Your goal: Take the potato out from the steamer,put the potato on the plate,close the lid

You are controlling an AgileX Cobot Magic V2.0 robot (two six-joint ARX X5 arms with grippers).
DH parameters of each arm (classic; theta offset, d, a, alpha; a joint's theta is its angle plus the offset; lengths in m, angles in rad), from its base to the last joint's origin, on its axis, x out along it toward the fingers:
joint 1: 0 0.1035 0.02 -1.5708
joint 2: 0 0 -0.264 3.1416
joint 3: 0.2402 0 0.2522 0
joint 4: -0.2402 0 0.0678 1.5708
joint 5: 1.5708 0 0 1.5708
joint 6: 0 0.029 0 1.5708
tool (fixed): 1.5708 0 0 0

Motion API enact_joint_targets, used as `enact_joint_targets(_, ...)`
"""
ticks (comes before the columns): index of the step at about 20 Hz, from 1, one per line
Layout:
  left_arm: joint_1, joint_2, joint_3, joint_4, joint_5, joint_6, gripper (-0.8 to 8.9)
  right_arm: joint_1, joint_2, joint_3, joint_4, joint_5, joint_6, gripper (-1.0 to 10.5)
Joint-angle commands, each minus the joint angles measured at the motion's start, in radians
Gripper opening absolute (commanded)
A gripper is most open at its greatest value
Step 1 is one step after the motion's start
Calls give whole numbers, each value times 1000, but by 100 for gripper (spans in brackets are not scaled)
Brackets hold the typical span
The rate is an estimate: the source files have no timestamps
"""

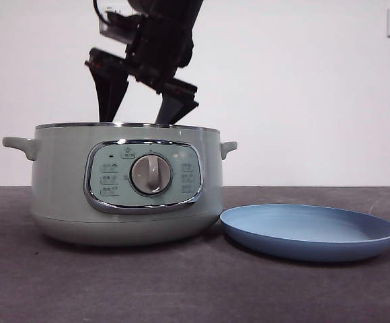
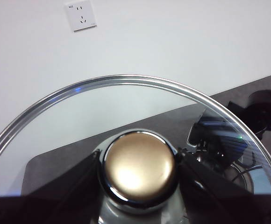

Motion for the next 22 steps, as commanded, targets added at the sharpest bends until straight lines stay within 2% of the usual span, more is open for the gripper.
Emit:
enact_joint_targets(1, -2, -8, 10, -37, -4, -8, -9, 2, 53, 2, -16, -5, -8, 477)
enact_joint_targets(4, -1, -4, 10, -38, -5, -11, -9, 2, 89, 2, -21, -8, -7, 456)
enact_joint_targets(5, -2, -2, 10, -39, -5, -11, -9, 2, 94, 2, -22, -6, -7, 367)
enact_joint_targets(6, -2, 1, 10, -40, -5, -11, -9, 3, 94, 2, -22, -6, -8, 247)
enact_joint_targets(7, -2, 2, 10, -40, -4, -11, -9, 7, 94, 2, -21, -1, -14, 79)
enact_joint_targets(8, -2, 2, 10, -40, -4, -11, -9, 7, 94, 2, -23, 0, -21, -21)
enact_joint_targets(13, -2, 37, 10, -40, -4, -11, -9, 7, 31, 6, -31, 2, -23, -15)
enact_joint_targets(22, -2, 257, 10, -9, 3, -7, -9, -50, -467, 6, -86, 3, -53, -15)
